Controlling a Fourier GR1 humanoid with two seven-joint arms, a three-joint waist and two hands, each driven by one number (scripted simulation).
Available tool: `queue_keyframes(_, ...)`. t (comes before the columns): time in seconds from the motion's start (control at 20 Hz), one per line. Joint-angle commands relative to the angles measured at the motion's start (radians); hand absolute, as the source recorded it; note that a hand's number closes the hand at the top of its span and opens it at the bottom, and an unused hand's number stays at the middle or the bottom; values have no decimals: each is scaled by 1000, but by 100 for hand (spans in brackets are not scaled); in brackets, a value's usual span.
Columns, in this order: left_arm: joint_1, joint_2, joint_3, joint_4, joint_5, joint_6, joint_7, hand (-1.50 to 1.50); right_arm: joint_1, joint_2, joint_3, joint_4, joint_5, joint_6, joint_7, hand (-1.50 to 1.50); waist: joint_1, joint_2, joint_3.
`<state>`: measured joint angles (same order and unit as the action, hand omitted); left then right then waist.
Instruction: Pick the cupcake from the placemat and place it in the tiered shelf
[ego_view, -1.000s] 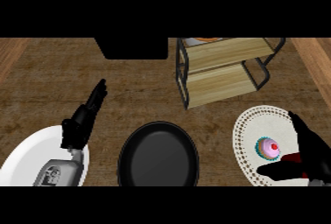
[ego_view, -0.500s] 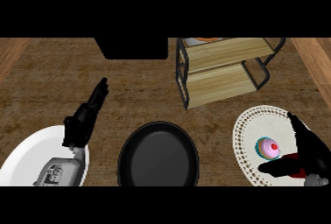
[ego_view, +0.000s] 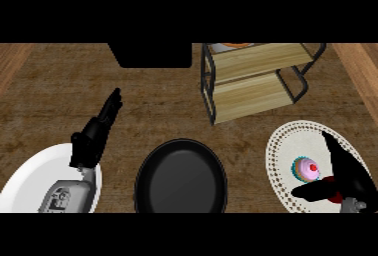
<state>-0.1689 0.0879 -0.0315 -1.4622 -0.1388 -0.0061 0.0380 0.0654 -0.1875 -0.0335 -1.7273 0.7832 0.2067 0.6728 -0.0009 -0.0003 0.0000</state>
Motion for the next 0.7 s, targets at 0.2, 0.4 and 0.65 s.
queue_keyframes(0.2,16,39,40,-35,34,-63,9,0,-53,8,0,154,23,-12,-73,150,3,0,0)
queue_keyframes(0.4,-22,-12,22,11,8,-18,-1,0,-22,-16,51,134,93,-11,-109,150,1,0,0)
queue_keyframes(0.65,-2,-9,20,-10,4,-34,7,0,15,3,49,97,123,-72,-154,150,-1,0,0)
